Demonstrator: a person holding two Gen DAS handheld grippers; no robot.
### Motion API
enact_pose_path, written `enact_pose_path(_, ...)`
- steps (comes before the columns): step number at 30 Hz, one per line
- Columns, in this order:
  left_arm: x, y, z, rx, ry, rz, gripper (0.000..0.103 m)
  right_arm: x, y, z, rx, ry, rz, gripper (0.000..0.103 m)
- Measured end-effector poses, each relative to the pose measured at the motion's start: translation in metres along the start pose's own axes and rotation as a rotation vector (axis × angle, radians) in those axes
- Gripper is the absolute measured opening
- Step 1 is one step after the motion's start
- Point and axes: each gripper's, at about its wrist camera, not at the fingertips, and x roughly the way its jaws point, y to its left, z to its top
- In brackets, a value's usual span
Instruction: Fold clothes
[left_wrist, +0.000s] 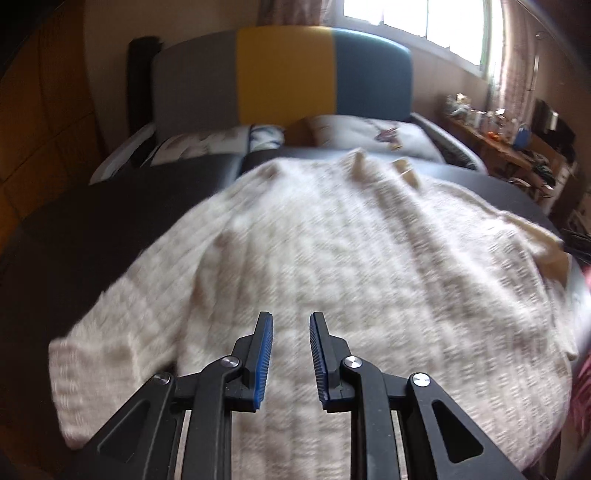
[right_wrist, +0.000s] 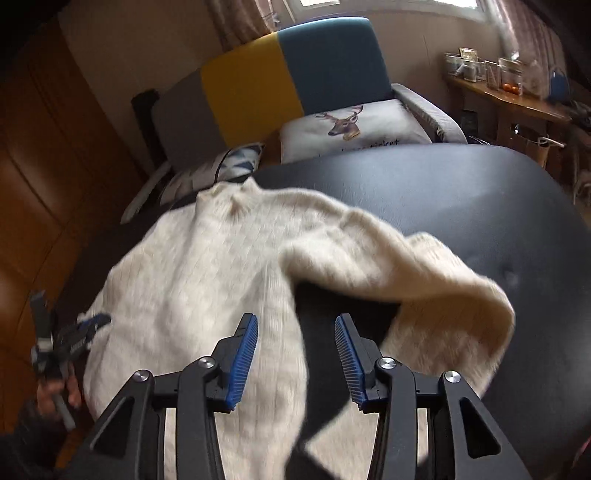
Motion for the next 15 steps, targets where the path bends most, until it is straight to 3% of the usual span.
enact_pose_path(3,0.009,0.000,0.025,-0.022,0.015,-0.088,0.020,0.028,0.029,0.026,-0.050,0.000,0.065,0.047)
enact_pose_path(5,0.019,0.001,0.047,-0.050,0.035,-0.163,0.020,0.051,0.048,0.041,-0.077,0.013,0.109,0.059)
enact_pose_path(6,0.025,0.001,0.058,-0.058,0.039,-0.187,0.020,0.064,0.056,0.047,-0.088,0.024,0.131,0.060)
enact_pose_path(11,0.057,-0.011,0.114,-0.073,0.055,-0.308,0.020,0.128,0.083,0.074,-0.178,0.072,0.097,0.060)
enact_pose_path(15,0.087,-0.046,0.149,-0.044,0.084,-0.435,0.020,0.166,0.071,0.086,-0.169,0.104,0.070,0.060)
